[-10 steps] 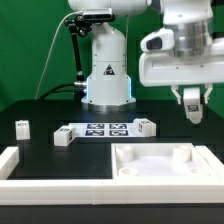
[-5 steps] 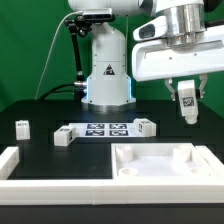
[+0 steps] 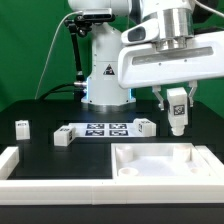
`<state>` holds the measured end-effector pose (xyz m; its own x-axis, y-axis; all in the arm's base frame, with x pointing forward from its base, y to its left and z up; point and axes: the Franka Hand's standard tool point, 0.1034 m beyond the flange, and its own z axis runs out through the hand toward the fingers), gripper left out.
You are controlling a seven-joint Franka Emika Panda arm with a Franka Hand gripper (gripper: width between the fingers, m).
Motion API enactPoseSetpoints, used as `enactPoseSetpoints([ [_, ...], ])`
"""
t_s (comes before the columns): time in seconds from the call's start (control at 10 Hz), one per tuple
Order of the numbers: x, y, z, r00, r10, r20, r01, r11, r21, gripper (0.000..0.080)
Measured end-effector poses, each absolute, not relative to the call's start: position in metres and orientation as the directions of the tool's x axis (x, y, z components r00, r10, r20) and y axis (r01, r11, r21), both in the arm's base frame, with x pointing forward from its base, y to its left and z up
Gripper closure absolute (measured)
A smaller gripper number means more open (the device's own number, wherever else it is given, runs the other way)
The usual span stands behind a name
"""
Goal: Assemble one leg
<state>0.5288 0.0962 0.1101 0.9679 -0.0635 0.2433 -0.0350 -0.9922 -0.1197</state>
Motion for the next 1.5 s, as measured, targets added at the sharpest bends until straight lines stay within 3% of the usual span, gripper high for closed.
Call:
enactPoseSetpoints([
  [0.5, 0.535, 0.096, 0.108, 0.957, -0.03, 0.288, 0.002, -0.994, -0.11, 0.0511],
  [0.6, 0.542, 0.095, 0.112, 0.924, -0.029, 0.381, 0.012, -0.994, -0.104, 0.0511],
  [0.7, 0.543, 0.097, 0.105, 0.928, 0.013, 0.372, 0.05, -0.995, -0.091, 0.0511],
  [0.9, 0.563, 0.102, 0.11, 0.921, 0.023, 0.39, 0.064, -0.994, -0.093, 0.0511],
  [1.2, 0.584, 0.111, 0.103, 0.921, 0.029, 0.388, 0.074, -0.992, -0.102, 0.0511],
  [1.5, 0.586, 0.112, 0.101, 0.921, 0.029, 0.388, 0.075, -0.992, -0.103, 0.0511],
])
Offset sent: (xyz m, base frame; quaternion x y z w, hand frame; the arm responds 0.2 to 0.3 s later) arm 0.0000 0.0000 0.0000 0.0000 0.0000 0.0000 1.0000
